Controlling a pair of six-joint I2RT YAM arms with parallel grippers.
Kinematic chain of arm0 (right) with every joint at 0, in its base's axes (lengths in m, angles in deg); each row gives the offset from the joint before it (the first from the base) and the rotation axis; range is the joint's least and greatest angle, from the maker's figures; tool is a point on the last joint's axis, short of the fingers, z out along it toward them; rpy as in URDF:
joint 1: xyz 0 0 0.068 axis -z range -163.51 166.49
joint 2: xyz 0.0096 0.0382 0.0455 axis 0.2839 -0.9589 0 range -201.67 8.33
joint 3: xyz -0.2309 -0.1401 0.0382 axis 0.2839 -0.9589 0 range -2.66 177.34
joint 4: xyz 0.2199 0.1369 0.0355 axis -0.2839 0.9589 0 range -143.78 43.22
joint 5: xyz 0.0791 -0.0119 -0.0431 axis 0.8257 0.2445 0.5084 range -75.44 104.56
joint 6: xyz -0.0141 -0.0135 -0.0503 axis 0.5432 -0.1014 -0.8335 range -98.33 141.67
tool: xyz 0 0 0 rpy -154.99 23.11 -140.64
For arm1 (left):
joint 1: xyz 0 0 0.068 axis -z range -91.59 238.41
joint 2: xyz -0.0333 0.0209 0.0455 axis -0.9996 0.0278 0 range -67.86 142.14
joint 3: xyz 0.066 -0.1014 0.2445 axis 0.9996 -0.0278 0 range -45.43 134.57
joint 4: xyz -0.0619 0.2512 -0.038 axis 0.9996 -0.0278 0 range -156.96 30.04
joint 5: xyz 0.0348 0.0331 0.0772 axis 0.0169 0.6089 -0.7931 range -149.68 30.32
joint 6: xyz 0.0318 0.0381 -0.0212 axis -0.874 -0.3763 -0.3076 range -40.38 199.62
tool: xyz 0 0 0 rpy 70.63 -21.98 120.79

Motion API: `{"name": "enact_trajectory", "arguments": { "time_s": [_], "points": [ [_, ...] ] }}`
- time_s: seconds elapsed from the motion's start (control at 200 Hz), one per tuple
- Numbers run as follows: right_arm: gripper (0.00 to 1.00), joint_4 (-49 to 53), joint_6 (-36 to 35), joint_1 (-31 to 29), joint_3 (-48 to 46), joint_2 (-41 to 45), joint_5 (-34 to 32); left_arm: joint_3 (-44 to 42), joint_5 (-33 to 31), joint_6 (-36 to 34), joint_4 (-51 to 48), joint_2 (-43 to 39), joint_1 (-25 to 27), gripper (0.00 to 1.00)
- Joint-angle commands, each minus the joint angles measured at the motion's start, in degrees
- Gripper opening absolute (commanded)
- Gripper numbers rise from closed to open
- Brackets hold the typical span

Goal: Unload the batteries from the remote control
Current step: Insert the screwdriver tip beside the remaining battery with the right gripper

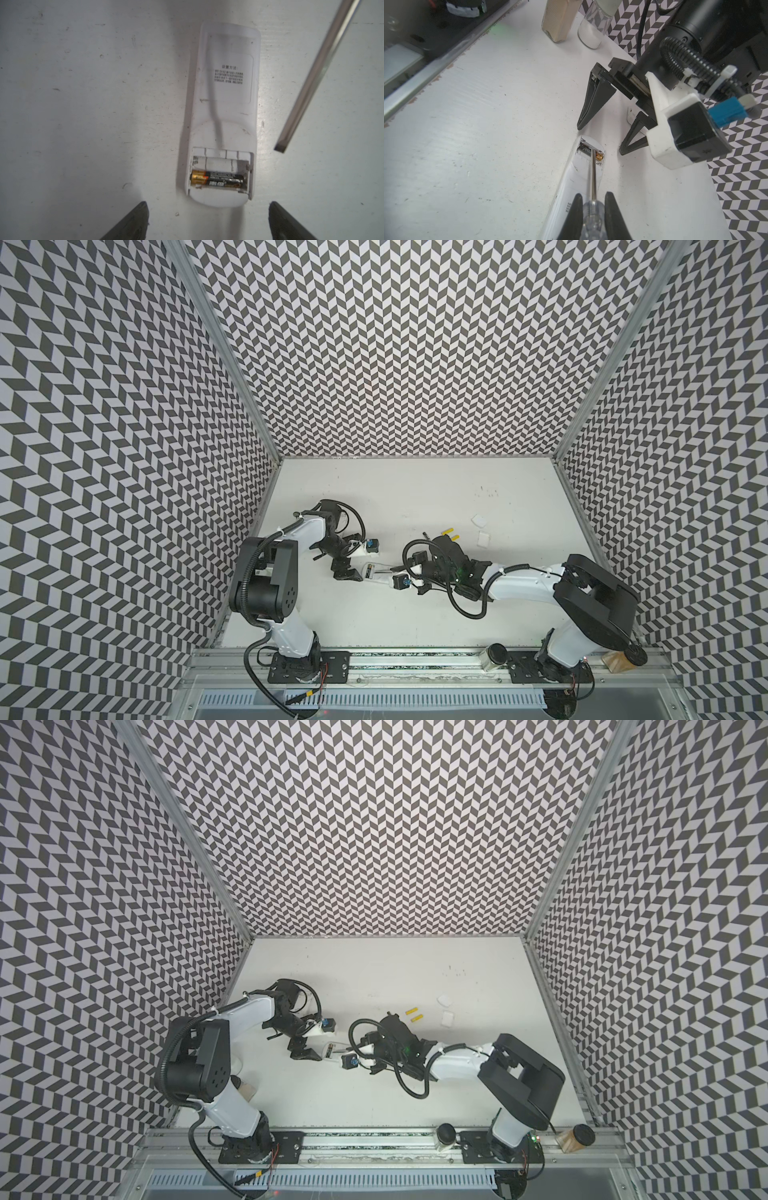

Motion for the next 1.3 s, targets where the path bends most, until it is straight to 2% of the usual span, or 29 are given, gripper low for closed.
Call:
{"name": "enact_trajectory", "arguments": {
  "time_s": [0.0, 0.345, 0.596, 1.051, 1.297],
  "points": [
    [0.00, -3.1, -7.8, -0.7, 2.2, -2.2, -2.3, -1.4, -0.7, -2.8, 0.1, 0.9, 0.7, 0.88],
    [0.00, 5.5, -12.5, -1.9, 8.3, -6.2, -2.8, -3.4, 0.8, -4.5, 4.9, 1.1, 2.7, 0.87],
    [0.00, 9.0, -13.2, -2.0, 11.0, -8.7, -5.0, -5.2, 0.5, -5.7, 5.1, 2.4, 3.4, 0.79],
    [0.00, 9.9, -13.5, -2.6, 11.2, -10.0, -5.0, -6.2, -0.5, -5.5, 3.5, 3.2, 3.8, 0.54],
    [0.00, 10.3, -14.2, -4.6, 12.0, -11.2, -9.0, -6.3, -0.5, -5.3, 3.1, 2.6, 3.7, 0.52]
  ]
}}
